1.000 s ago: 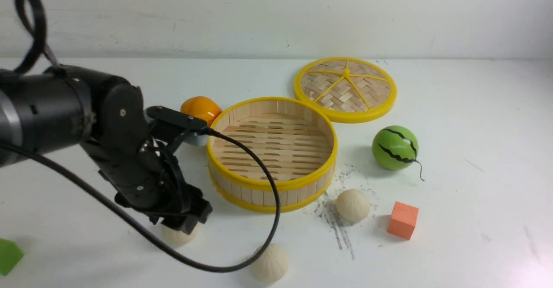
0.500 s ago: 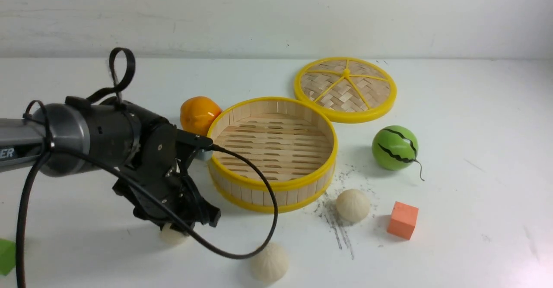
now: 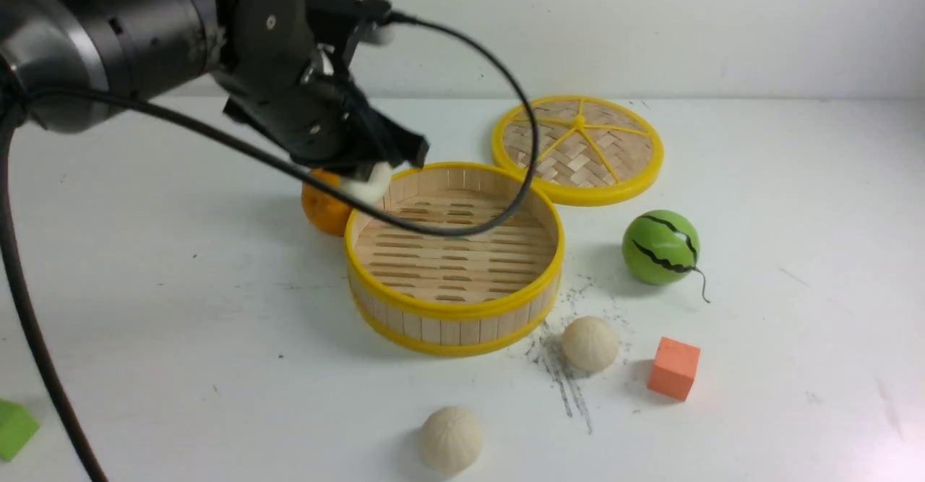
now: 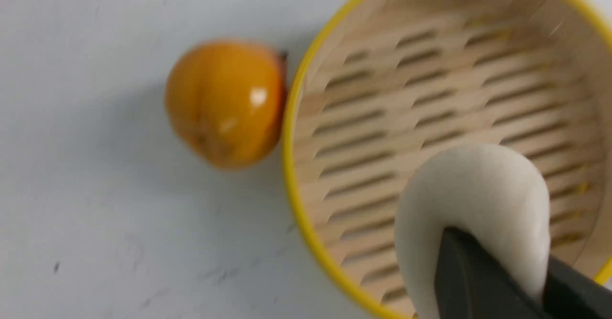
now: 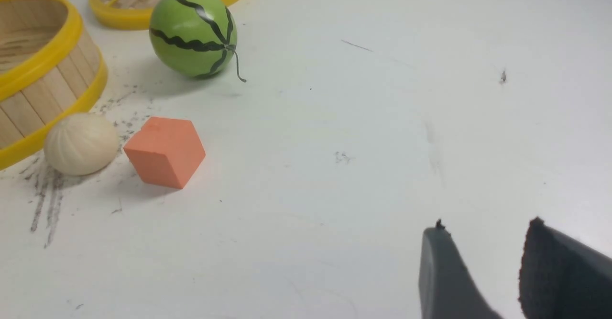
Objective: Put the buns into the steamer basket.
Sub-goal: Use the left arm to put the steamed stuffed bun into the steamer, then use the left arm to grab a steamed stuffed bun
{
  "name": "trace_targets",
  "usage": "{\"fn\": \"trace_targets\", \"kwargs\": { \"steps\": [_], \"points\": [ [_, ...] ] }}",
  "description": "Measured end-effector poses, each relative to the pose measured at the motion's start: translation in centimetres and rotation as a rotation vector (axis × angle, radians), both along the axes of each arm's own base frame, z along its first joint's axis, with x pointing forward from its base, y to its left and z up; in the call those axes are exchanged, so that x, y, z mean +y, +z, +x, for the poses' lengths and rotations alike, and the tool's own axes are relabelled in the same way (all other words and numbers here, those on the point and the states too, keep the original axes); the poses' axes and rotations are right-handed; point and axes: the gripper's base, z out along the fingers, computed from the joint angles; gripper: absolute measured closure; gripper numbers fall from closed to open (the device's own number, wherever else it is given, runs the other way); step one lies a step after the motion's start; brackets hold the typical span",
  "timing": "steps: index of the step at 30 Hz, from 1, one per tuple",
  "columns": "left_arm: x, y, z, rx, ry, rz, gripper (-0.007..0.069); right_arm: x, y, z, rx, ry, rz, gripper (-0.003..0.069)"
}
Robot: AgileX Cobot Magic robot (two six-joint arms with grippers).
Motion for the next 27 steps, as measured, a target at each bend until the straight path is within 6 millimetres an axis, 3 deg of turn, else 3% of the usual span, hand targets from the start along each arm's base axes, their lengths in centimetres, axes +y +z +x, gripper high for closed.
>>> {"fn": "trace_targets", "kwargs": {
  "steps": [2, 5, 9, 11, 12, 17, 21, 23, 26, 27],
  "points": [
    [-0.6, 0.0, 0.8, -0.025, -0.005, -0.019, 0.0622, 0.0, 0.0, 0.0, 0.000, 0.000, 0.000, 0.0417],
    [-1.4, -1.6, 2.1, -0.002, 0.005, -0.019, 0.0604, 0.0, 0.0, 0.0, 0.000, 0.000, 0.000, 0.0417],
    [-2.3, -7.1, 4.2, 0.110, 0.032, 0.035, 0.0512, 0.0, 0.0, 0.0, 0.000, 0.000, 0.000, 0.0417],
    [-2.4, -8.3, 4.5, 0.132, 0.038, 0.050, 0.0466, 0.0, 0.0, 0.0, 0.000, 0.000, 0.000, 0.0417],
    [-2.6, -10.5, 5.0, 0.172, 0.045, 0.070, 0.0385, 0.0, 0.0, 0.0, 0.000, 0.000, 0.000, 0.0417],
    [-2.9, -13.6, 5.7, 0.232, 0.074, 0.084, 0.0162, 0.0, 0.0, 0.0, 0.000, 0.000, 0.000, 0.0417],
    [-3.1, -12.9, 6.0, 0.225, 0.089, 0.074, 0.0024, 0.0, 0.0, 0.0, 0.000, 0.000, 0.000, 0.0417],
    [-3.1, -12.1, 6.2, 0.221, 0.094, 0.072, 0.0007, 0.0, 0.0, 0.0, 0.000, 0.000, 0.000, 0.0417],
    [-3.0, -7.1, 6.1, 0.198, 0.118, 0.058, -0.0004, 0.0, 0.0, 0.0, 0.000, 0.000, 0.000, 0.0417],
    [-2.9, -6.3, 6.1, 0.185, 0.119, 0.050, -0.0003, 0.0, 0.0, 0.0, 0.000, 0.000, 0.000, 0.0417]
  ]
}}
